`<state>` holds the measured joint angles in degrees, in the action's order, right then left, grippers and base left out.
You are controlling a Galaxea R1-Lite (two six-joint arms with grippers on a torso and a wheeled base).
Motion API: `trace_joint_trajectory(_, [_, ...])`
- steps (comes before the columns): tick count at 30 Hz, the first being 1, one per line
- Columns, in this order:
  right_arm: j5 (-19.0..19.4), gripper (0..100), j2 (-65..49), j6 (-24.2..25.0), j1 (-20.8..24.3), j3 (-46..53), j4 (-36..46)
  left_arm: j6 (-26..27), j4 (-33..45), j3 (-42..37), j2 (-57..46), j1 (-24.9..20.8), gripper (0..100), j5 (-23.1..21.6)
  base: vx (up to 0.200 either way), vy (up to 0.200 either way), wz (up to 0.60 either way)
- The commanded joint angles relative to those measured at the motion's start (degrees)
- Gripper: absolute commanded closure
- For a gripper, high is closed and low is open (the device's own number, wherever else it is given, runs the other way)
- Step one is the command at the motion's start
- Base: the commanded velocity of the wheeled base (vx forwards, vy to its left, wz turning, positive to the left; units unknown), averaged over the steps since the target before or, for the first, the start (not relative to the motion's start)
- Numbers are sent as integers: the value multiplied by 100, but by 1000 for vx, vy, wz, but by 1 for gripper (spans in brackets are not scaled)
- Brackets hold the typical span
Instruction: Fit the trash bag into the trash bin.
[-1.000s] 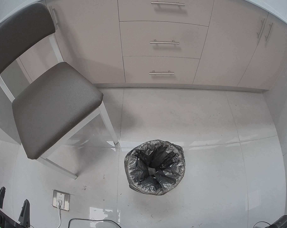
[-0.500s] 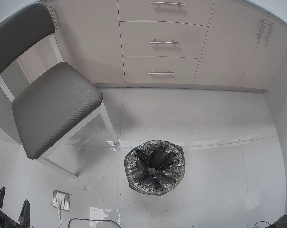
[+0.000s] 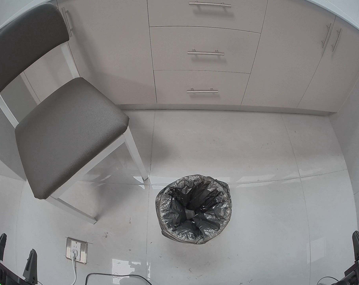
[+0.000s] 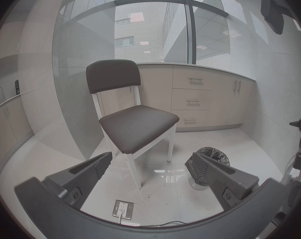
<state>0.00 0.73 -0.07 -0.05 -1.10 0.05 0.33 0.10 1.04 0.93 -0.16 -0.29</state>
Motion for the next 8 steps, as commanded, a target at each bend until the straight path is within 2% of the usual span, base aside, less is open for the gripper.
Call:
trace_joint_trajectory(1, [0, 100, -73, -1, -4, 110, 13, 2, -1, -104, -75, -2, 0, -6, 0, 0, 0])
trace_joint_trajectory(8, [0, 100, -73, 7, 5, 110, 4, 2, -1, -104, -75, -2, 0, 3, 0, 0, 0])
